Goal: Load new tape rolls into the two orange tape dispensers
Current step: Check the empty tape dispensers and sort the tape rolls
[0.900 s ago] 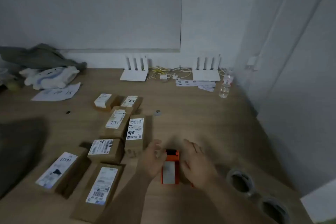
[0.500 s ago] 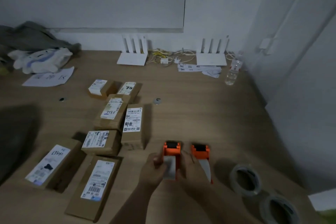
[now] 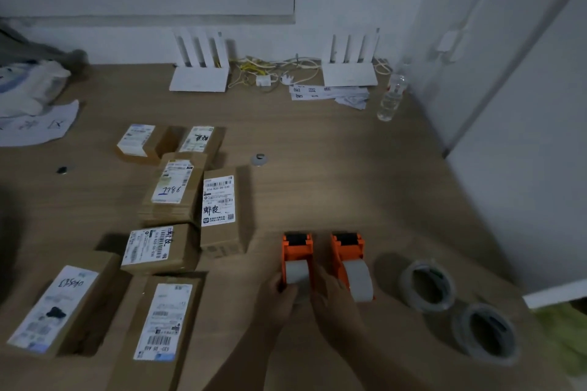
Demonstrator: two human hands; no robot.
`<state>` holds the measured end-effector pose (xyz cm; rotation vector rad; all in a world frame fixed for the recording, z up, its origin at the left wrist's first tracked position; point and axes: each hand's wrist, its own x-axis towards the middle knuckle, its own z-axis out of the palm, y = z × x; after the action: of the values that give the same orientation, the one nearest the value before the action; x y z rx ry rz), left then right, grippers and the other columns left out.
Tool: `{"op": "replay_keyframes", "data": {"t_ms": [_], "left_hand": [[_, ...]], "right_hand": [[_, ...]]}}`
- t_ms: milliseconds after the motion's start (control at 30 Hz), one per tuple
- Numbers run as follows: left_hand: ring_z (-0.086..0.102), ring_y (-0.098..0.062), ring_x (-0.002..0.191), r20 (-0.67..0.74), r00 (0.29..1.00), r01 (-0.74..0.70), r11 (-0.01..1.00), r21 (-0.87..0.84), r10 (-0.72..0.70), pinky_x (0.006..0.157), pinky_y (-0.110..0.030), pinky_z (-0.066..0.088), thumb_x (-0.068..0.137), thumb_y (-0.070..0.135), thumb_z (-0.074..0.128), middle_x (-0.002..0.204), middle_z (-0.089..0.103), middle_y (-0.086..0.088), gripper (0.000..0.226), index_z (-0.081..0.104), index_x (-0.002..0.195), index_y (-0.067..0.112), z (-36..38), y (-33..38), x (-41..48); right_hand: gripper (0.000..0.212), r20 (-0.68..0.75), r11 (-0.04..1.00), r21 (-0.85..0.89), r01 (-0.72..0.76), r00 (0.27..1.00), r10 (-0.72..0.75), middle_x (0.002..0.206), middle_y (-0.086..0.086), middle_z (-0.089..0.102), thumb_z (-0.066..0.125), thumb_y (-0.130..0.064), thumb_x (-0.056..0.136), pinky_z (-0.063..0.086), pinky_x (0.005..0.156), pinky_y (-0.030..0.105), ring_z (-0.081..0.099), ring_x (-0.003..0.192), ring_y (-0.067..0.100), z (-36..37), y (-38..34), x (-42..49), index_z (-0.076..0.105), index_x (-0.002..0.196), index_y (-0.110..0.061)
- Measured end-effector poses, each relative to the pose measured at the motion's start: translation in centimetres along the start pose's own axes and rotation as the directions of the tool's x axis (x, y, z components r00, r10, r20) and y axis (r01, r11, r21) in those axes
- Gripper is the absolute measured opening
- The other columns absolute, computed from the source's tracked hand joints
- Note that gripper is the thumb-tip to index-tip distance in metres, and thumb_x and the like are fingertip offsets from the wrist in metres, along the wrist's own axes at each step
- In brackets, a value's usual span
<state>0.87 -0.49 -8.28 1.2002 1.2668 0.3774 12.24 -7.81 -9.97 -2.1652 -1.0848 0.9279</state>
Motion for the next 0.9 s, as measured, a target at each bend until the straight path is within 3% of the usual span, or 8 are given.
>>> {"op": "replay_keyframes", "data": {"t_ms": [67,200,300,400,500,600,767,900], "left_hand": [[0.072,-0.017,0.086,0.026,0.999,0.043,0.999,-0.014,-0.042,0.068,-0.026,0.06,0.092,0.0,0.049,0.098,0.076,-0.007,0.029,0.07,0.101,0.018,-0.3,0.6,-0.3],[0.067,-0.023,0.086,0.041,0.998,0.053,0.998,-0.03,-0.052,0.071,-0.031,0.053,0.09,-0.003,0.045,0.103,0.069,-0.027,0.027,0.067,0.102,0.006,-0.8,1.0,-0.9],[0.066,-0.021,0.084,0.05,0.996,0.077,0.995,-0.066,-0.074,0.059,-0.021,0.053,0.093,-0.003,0.043,0.105,0.069,-0.025,0.027,0.063,0.111,0.003,-1.2,0.9,-1.3],[0.067,-0.022,0.083,0.03,0.995,0.093,0.989,-0.117,-0.09,0.053,-0.02,0.054,0.093,-0.003,0.043,0.104,0.069,-0.021,0.027,0.061,0.113,0.003,-1.5,0.6,-1.8],[0.068,-0.029,0.098,0.035,0.996,0.09,0.988,-0.128,-0.087,0.07,-0.031,0.055,0.094,-0.001,0.043,0.112,0.069,-0.022,0.03,0.061,0.116,0.005,-1.8,0.5,-2.3],[0.067,-0.026,0.091,0.048,0.992,0.123,0.974,-0.19,-0.116,0.071,-0.034,0.055,0.097,0.004,0.042,0.102,0.071,-0.015,0.026,0.063,0.111,0.007,-2.4,0.8,-2.8],[0.067,-0.033,0.102,-0.012,0.999,0.027,0.983,-0.184,-0.029,0.094,-0.052,0.052,0.081,0.025,0.048,0.11,0.072,-0.018,0.039,0.066,0.112,0.011,-3.4,2.4,-2.6],[0.067,-0.037,0.102,0.007,1.0,0.005,0.979,-0.205,-0.004,0.088,-0.049,0.054,0.093,0.008,0.043,0.106,0.072,-0.02,0.03,0.068,0.108,0.012,-3.8,3.2,-2.7]], "right_hand": [[0.046,0.002,0.998,0.043,-0.041,0.999,0.041,0.141,-0.002,0.054,0.036,-0.034,0.1,0.045,0.102,0.033,0.054,0.125,0.016,0.3,-0.2,-0.1,0.034,0.146,-0.037],[0.049,0.032,0.964,0.201,-0.174,0.985,0.171,0.144,-0.001,0.052,0.039,-0.029,0.099,0.044,0.104,0.037,0.053,0.127,0.02,0.5,-0.4,-0.4,0.033,0.147,-0.037],[0.047,0.096,0.915,0.312,-0.257,0.966,0.239,0.139,-0.007,0.054,0.044,-0.04,0.089,0.048,0.103,0.045,0.056,0.123,0.018,1.5,1.1,-0.1,0.042,0.135,-0.05],[0.033,0.205,0.742,0.497,-0.45,0.892,0.404,0.11,0.011,0.07,0.056,-0.036,0.087,0.059,0.081,0.043,0.069,0.092,0.026,1.5,0.2,-0.3,0.065,0.115,-0.022],[0.016,0.297,0.661,0.579,-0.477,0.879,0.374,0.091,0.011,0.074,0.061,-0.018,0.092,0.057,0.061,0.03,0.069,0.077,0.023,1.6,-0.6,-0.8,0.072,0.102,-0.012],[0.015,0.285,0.674,0.596,-0.436,0.9,0.33,0.09,0.01,0.073,0.059,-0.01,0.093,0.057,0.063,0.03,0.068,0.075,0.021,1.8,-0.9,-1.1,0.072,0.099,-0.01],[0.014,0.207,0.757,0.546,-0.358,0.934,0.291,0.076,0.013,0.066,0.056,-0.003,0.089,0.05,0.055,0.032,0.062,0.062,0.019,2.1,-0.6,-1.2,0.07,0.089,-0.001],[0.023,0.2,0.785,0.492,-0.376,0.927,0.318,0.072,0.006,0.068,0.055,0.0,0.089,0.054,0.061,0.031,0.063,0.065,0.017,1.5,-1.0,-0.9,0.07,0.077,-0.013]]}}
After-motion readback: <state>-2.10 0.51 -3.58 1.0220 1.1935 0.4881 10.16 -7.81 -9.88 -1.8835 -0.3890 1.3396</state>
